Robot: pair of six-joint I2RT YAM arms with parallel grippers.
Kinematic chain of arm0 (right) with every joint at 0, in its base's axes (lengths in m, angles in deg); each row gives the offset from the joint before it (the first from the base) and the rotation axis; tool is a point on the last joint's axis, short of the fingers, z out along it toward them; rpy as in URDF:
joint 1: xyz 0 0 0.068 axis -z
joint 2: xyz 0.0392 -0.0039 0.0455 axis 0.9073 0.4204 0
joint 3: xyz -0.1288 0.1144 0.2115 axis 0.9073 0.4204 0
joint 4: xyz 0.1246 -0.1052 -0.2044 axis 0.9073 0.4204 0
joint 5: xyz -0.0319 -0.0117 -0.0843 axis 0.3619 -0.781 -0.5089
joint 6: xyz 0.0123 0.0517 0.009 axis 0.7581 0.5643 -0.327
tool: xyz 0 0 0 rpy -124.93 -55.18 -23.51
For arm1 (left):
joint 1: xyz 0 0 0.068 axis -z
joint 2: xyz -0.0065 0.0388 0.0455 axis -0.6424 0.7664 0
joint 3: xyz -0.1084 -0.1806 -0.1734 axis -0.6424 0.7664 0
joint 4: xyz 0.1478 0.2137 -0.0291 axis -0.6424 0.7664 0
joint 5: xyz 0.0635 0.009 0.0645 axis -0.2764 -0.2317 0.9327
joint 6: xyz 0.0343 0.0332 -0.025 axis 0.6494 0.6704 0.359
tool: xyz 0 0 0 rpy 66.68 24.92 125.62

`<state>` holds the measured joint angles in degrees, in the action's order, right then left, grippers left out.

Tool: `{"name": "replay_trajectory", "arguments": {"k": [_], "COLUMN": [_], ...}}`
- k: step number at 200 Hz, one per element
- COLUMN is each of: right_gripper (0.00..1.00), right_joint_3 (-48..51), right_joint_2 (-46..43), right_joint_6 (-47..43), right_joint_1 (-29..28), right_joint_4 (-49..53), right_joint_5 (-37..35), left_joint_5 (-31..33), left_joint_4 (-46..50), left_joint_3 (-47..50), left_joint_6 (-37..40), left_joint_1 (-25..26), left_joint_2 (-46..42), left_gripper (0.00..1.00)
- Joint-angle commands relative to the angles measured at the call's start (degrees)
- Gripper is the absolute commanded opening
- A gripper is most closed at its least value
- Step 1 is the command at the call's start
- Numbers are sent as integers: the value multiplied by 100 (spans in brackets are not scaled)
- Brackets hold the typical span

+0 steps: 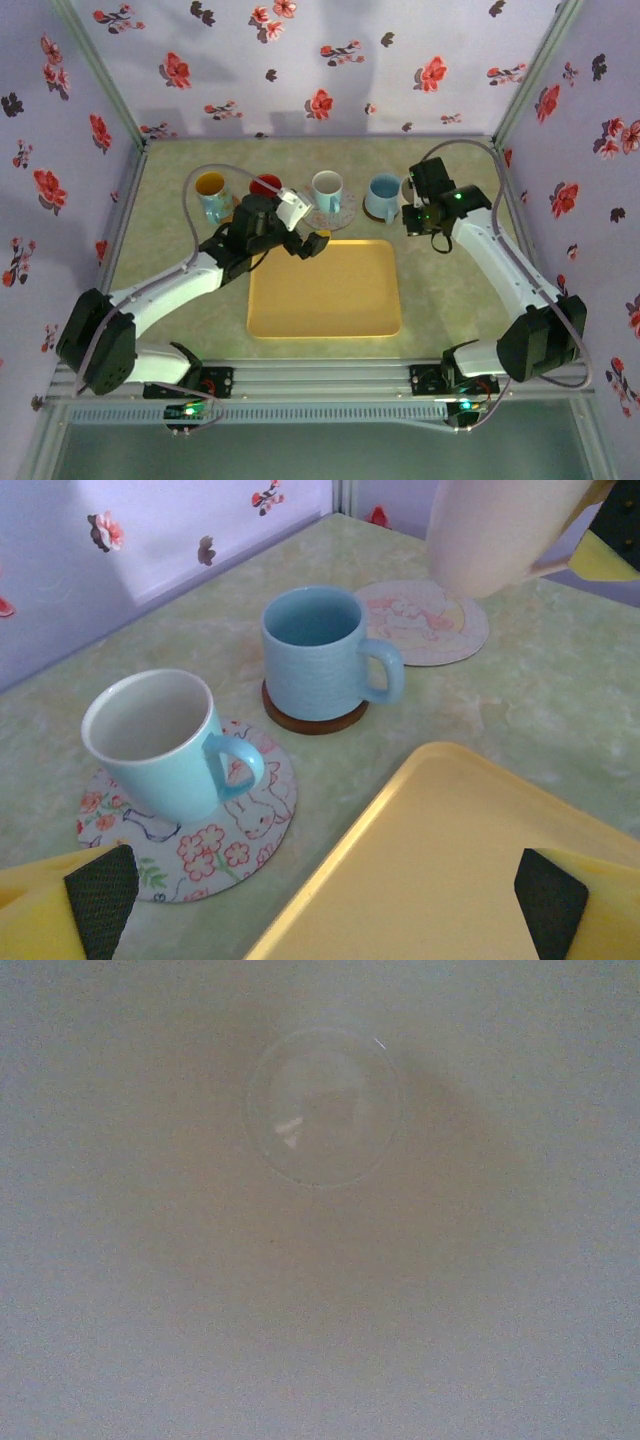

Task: Place the cup by the coaster

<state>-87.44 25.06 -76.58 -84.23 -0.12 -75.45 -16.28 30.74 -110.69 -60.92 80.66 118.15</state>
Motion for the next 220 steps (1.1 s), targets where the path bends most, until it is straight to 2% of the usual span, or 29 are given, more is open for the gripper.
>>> {"name": "replay_trajectory", "arguments": {"k": [1,93,145,220], "right_gripper": [0,0,0,0], "right_joint_3": [41,-23,-316,-934], "right_joint_2": [-188,735,1618,2637], "right_joint_6": [151,248,182,-16], "right_joint_1": [301,1379,1684,1802], "right_joint_4": [-188,-720,-1007,-1103], "right_joint_5": [-254,-261,-53,101], "left_joint_5": [-136,-227,-243,-1], "left_joint_4": [-345,-512,-556,-198], "left_joint_3": [-212,-492,-663,-963], "left_joint_6": [-56,-174,-194,-202], "left_joint_1": [82,239,328,510], "left_joint_2": [165,742,1038,1276], "left_gripper": [100,100,100,100]}}
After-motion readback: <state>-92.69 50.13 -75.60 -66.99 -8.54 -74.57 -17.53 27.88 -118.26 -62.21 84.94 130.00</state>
